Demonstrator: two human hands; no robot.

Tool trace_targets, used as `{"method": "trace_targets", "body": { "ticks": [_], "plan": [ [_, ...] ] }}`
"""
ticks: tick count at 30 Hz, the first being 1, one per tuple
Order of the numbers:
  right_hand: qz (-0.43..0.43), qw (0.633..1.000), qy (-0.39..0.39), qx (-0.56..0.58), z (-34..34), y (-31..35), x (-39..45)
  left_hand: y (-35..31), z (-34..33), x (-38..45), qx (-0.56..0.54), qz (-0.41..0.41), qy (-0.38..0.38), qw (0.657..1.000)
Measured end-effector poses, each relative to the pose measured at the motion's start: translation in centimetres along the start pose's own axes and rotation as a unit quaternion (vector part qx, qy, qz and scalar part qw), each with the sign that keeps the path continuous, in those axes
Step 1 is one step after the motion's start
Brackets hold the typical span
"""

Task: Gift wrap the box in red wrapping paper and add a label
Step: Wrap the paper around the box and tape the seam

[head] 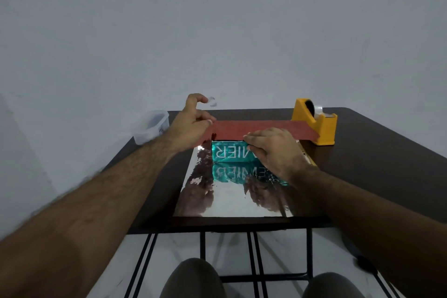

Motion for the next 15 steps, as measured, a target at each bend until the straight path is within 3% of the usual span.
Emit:
{"method": "trace_targets", "body": {
  "ticks": [5,7,10,15],
  "plan": [
    [0.011,1.0,-0.003,-0.013,0.0,0.3,-0.2,-1.2,-1.4,-0.1,-0.085,-0.041,0.012,0.995],
    [0.013,1.0,-0.024,-0.014,-0.2,0.1,-0.4,-2.0,-1.3,0.4,-0.147,0.007,0.001,0.989],
    [0.014,0.998,-0.055,-0.012,-0.5,-0.1,-0.6,-2.7,-1.2,1.3,-0.194,0.102,0.059,0.974],
    [-0.009,0.999,-0.031,0.006,0.0,0.4,-0.2,-3.3,-0.8,1.6,-0.134,0.212,0.16,0.955]
  ]
}}
Point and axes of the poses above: each hand's wrist, its own x-axis towards the middle knuckle, its own z-axis out of the back of the hand, y = z × x, the point moved 3 cm from there along x, towards the middle knuckle, and after that the axes turned 1 degree about z, right-handed, at the moved point
